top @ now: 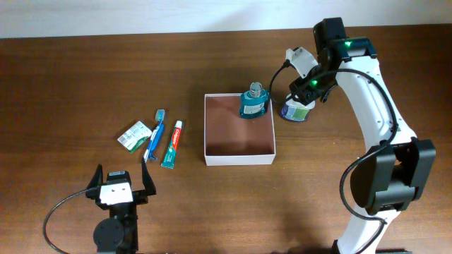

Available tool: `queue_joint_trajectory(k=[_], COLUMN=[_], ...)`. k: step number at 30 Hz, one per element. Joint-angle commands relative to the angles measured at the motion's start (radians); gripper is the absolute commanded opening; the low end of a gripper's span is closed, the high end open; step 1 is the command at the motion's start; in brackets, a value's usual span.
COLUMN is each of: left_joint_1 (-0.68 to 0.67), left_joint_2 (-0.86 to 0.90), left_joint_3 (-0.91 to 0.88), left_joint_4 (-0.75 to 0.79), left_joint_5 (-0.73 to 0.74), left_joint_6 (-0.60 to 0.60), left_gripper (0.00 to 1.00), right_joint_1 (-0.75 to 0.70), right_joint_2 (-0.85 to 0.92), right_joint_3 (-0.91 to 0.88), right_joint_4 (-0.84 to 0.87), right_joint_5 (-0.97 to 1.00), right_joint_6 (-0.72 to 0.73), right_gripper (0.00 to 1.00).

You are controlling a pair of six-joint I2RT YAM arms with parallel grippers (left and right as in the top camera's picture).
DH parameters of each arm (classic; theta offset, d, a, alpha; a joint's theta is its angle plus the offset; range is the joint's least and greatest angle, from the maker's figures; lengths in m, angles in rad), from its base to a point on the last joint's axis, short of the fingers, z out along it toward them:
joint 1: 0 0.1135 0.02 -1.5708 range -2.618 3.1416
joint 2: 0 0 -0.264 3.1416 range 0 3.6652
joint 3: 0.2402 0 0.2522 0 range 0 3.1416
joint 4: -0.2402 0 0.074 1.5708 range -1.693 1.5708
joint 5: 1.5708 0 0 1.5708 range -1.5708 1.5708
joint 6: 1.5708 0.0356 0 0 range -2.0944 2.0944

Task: Pack container
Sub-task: 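Close the right gripper on the soap pump head and lift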

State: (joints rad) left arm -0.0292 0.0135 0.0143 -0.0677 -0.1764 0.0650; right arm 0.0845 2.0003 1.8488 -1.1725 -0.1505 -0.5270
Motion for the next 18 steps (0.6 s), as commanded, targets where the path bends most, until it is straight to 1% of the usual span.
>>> queue_joint_trajectory(k=[1, 4, 10, 18], left_joint_1=[0.006, 0.006, 0.006, 0.006], left_joint_2=[-0.008, -0.008, -0.008, -0.008], left_joint_3=[-0.005, -0.005, -0.005, -0.005], left_joint_4=[0.000, 0.000, 0.000, 0.000], left_joint_5=[0.000, 0.000, 0.000, 0.000], left_joint_6=[0.019, 0.019, 0.019, 0.019], left_gripper=[0.99, 0.99, 0.99, 0.99], right_joint_1=[-0.002, -0.002, -0.002, -0.002], right_joint_2=[0.010, 0.009, 0.009, 0.002], right_joint_3=[-0.007, -0.007, -0.006, 0.024], right_joint_4=[0.003, 0.003, 0.003, -0.005], right_joint_5=[0.005, 0.005, 0.005, 0.005], right_joint_6=[0.000, 0.000, 0.014, 0.065], right_gripper=[0.41, 0.36, 0.28, 0.24])
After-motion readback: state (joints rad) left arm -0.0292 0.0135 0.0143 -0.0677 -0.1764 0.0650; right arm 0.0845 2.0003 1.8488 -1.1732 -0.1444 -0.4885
